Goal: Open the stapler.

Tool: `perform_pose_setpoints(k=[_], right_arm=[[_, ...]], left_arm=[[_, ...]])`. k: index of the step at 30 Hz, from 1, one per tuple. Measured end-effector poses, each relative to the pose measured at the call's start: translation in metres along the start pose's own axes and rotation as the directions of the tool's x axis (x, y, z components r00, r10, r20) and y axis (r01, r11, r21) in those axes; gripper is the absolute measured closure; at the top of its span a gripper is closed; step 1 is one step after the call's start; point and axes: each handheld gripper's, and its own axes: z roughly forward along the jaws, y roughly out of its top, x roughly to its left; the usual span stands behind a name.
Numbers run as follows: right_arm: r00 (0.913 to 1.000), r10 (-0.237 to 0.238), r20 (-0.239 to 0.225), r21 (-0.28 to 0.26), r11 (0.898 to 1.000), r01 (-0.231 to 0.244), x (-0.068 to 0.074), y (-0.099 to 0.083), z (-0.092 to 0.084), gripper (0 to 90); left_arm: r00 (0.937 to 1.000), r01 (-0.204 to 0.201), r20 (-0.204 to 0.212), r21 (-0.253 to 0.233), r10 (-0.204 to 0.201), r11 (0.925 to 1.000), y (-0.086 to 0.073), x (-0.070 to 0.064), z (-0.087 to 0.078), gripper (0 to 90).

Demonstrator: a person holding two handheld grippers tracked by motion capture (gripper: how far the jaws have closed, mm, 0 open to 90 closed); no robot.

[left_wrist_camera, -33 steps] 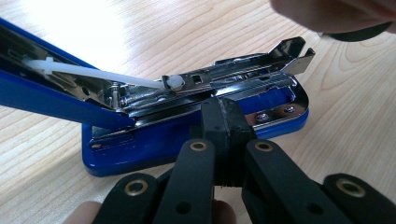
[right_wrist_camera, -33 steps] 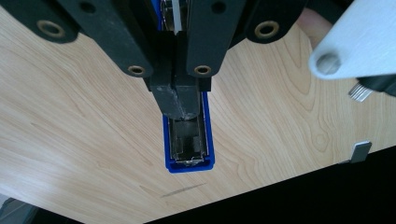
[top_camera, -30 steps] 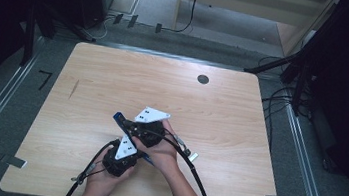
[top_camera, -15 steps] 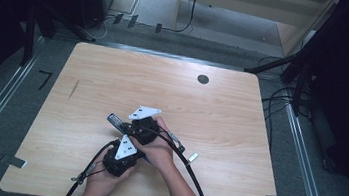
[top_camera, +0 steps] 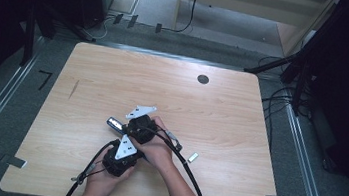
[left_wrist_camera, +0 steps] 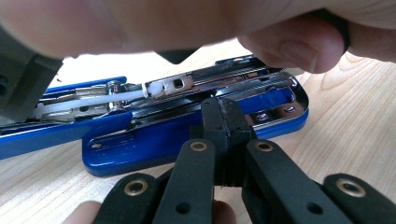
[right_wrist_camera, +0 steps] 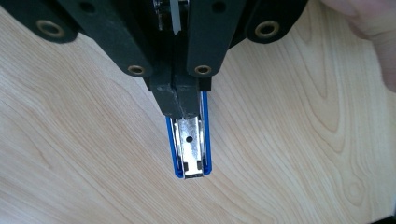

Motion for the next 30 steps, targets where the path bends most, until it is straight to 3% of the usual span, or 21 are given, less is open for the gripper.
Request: perform_pose_setpoints(k=[8,16,23,30], right_arm=[[0.9999,0.010,-0.003,-0.059,0.998,-0.010,-0.001,0.001,-0.013,90.0],[0.9996,0.016,0.022,-0.125,0.992,-0.013,-0.002,-0.001,-0.039,90.0],[0.9961,0.068,0.057,-0.163,0.985,-0.058,-0.008,-0.018,-0.065,90.0],[0.9837,0.129,0.125,-0.193,0.976,-0.104,-0.020,-0.047,-0.093,90.0]], left_arm=[[1.0000,0.003,-0.002,-0.004,-0.003,1.0000,0.000,0.000,0.000,90.0],[1.0000,-0.001,-0.004,-0.004,0.001,1.0000,0.000,0.000,0.000,90.0],[1.0000,0.000,-0.005,-0.001,0.000,1.0000,0.000,0.000,0.000,90.0],[1.0000,0.001,-0.004,-0.001,-0.001,1.0000,0.000,0.000,0.000,90.0]])
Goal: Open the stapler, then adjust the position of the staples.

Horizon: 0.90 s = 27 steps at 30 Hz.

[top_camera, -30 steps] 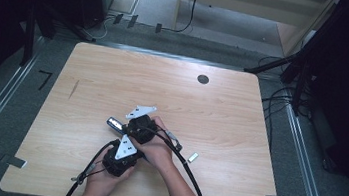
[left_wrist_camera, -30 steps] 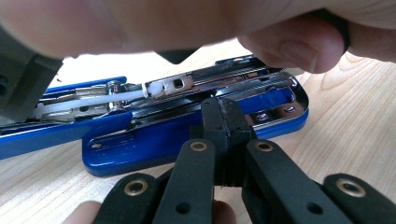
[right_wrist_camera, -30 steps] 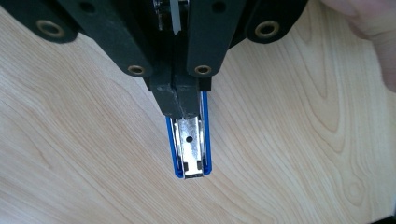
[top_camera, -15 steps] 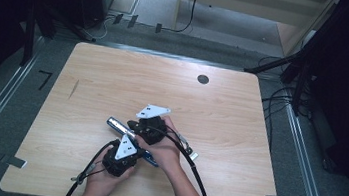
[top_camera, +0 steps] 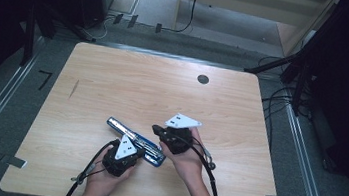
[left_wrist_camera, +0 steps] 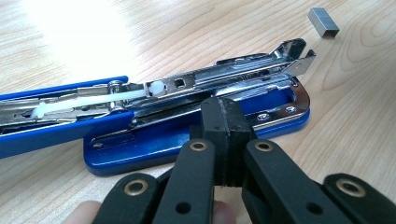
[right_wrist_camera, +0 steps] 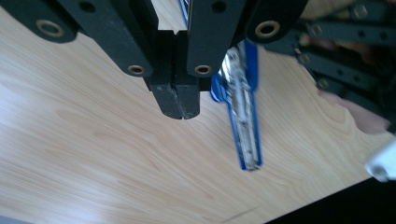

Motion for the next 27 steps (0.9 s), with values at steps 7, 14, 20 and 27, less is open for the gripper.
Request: perform_pose_setpoints(k=[7,14,20,27], right_arm=[[0.9941,0.074,0.079,0.001,0.997,-0.074,-0.022,-0.036,-0.032,90.0],[0.9868,0.121,0.108,0.027,0.992,-0.124,-0.030,-0.065,-0.040,90.0],[0.9806,0.144,0.133,0.048,0.987,-0.152,-0.033,-0.086,-0.042,90.0],[0.9794,0.133,0.152,0.065,0.987,-0.144,-0.031,-0.094,-0.042,90.0]], left_arm=[[1.0000,0.003,0.000,-0.001,-0.003,1.0000,0.000,0.000,0.000,90.0],[1.0000,-0.002,-0.001,0.001,0.002,1.0000,0.000,0.000,0.000,90.0],[1.0000,-0.001,-0.001,0.002,0.001,1.0000,0.000,0.000,0.000,90.0],[1.0000,0.002,0.001,0.000,-0.002,1.0000,0.000,0.000,0.000,90.0]])
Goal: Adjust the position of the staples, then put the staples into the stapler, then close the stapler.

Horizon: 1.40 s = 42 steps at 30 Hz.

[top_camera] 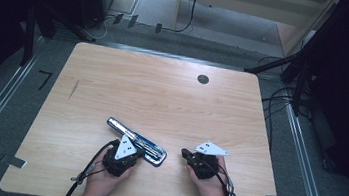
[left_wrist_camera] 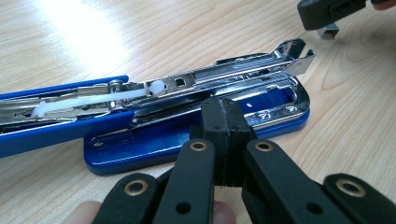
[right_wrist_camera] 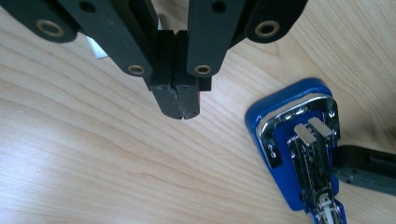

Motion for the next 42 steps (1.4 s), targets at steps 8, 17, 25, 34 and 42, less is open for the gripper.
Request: perform_pose_setpoints(k=[8,17,25,34,42], right_arm=[[0.9997,-0.025,0.005,0.023,0.999,0.025,0.004,-0.009,0.001,90.0],[0.9996,-0.022,0.016,0.024,0.999,0.022,0.001,-0.014,-0.006,90.0],[0.9994,-0.023,0.025,0.022,1.000,0.022,-0.001,-0.017,-0.013,90.0],[0.9988,-0.003,0.049,0.026,1.000,0.001,-0.010,-0.022,-0.021,90.0],[0.9975,0.013,0.069,0.024,1.000,-0.015,-0.018,-0.027,-0.029,90.0]], left_arm=[[1.0000,0.005,0.005,-0.001,-0.005,1.0000,0.000,0.001,0.000,90.0],[1.0000,0.004,0.008,0.001,-0.004,1.0000,0.000,0.001,-0.001,90.0],[0.9999,0.009,0.007,-0.001,-0.009,1.0000,0.000,0.002,0.000,90.0],[0.9999,0.011,0.005,-0.002,-0.011,0.9999,0.000,0.002,0.000,90.0],[0.9999,0.013,0.007,-0.002,-0.013,0.9999,0.000,0.002,0.000,90.0]])
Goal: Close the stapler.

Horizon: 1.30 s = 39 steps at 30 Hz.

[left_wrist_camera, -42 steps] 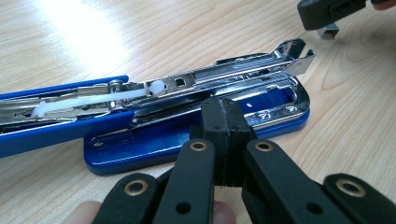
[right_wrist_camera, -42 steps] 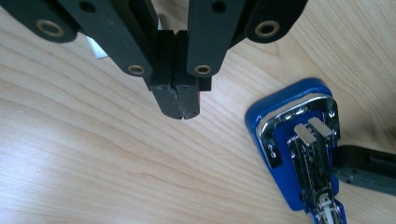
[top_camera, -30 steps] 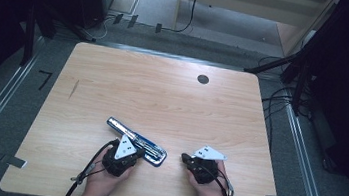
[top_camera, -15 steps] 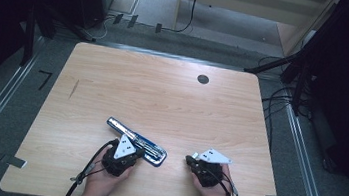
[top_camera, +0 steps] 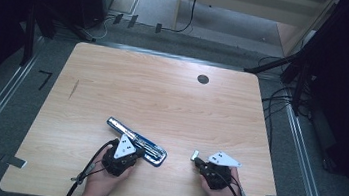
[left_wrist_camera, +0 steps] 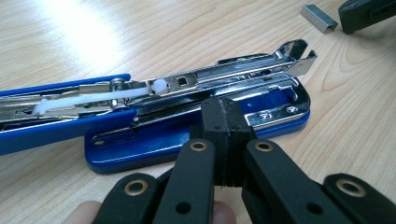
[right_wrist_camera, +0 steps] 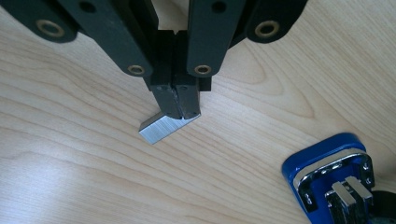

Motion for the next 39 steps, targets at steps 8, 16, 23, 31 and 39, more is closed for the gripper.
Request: perform_pose_setpoints(k=[8,16,23,31,39], right_arm=[[0.9997,-0.001,-0.024,-0.037,0.999,0.001,0.010,0.013,0.006,90.0],[0.9997,-0.006,-0.025,-0.026,1.000,0.005,0.015,0.018,0.019,90.0],[0.9997,0.007,-0.022,-0.027,1.000,-0.007,0.014,0.020,0.024,90.0],[0.9998,0.000,-0.019,-0.012,1.000,0.000,0.015,0.019,0.027,90.0],[0.9999,0.006,-0.009,-0.008,1.000,-0.006,0.008,0.011,0.018,90.0]], left_arm=[[1.0000,-0.002,-0.001,0.000,0.002,1.0000,0.000,0.000,0.000,90.0],[1.0000,-0.003,-0.001,0.000,0.003,1.0000,0.000,0.000,0.000,90.0],[1.0000,-0.006,-0.003,0.002,0.006,1.0000,0.000,0.000,0.000,90.0],[1.0000,-0.004,-0.003,0.001,0.004,1.0000,0.000,0.000,0.000,90.0],[1.0000,-0.004,-0.002,0.000,0.004,1.0000,0.000,0.000,0.000,90.0]])
